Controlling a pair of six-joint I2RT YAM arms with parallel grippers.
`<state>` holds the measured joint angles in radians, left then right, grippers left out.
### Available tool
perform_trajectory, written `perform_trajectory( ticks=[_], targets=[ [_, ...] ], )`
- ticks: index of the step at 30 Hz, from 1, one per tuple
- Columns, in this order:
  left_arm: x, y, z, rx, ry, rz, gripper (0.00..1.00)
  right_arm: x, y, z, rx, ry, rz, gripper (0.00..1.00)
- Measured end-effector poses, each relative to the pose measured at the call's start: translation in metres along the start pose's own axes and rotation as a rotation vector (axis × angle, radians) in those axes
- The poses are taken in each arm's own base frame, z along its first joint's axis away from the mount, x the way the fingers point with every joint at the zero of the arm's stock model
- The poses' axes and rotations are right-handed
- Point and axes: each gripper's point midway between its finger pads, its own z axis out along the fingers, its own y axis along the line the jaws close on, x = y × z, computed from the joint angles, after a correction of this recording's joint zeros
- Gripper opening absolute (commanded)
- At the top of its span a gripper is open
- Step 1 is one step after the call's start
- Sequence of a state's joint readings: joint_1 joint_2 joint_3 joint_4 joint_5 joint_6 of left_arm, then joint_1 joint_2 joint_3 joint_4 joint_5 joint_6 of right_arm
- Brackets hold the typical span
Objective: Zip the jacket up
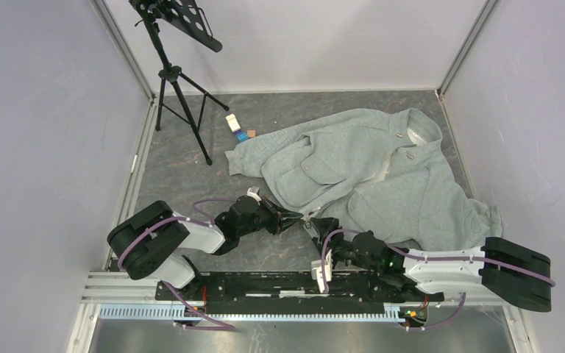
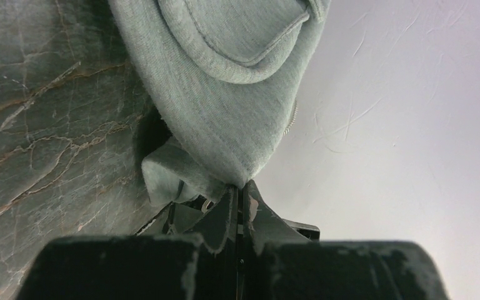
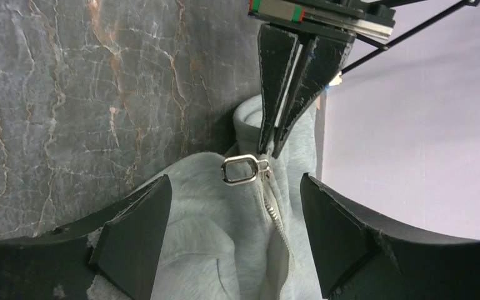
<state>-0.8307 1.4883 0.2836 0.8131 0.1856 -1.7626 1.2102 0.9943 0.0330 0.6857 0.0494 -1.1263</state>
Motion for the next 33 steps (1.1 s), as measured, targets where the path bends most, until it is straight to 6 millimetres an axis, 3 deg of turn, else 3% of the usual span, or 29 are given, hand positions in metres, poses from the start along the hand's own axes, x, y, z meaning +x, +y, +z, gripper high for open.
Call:
perform_trajectory(
  ticks=[11, 20, 33],
  targets=[
    [0.000, 0.000, 0.000, 0.000, 0.000, 0.000, 0.02, -0.013, -0.023, 0.015, -0.078, -0.018, 0.013, 0.87],
    [0.001, -0.005, -0.001, 0.009, 0.000, 0.001, 0.02, 0.004, 0.004, 0.009, -0.119, -0.004, 0.019, 0.87],
    [0.001, -0.007, -0.002, 0.011, -0.001, 0.001, 0.02, 0.006, -0.022, 0.017, -0.011, -0.020, 0.020, 0.84]
  ],
)
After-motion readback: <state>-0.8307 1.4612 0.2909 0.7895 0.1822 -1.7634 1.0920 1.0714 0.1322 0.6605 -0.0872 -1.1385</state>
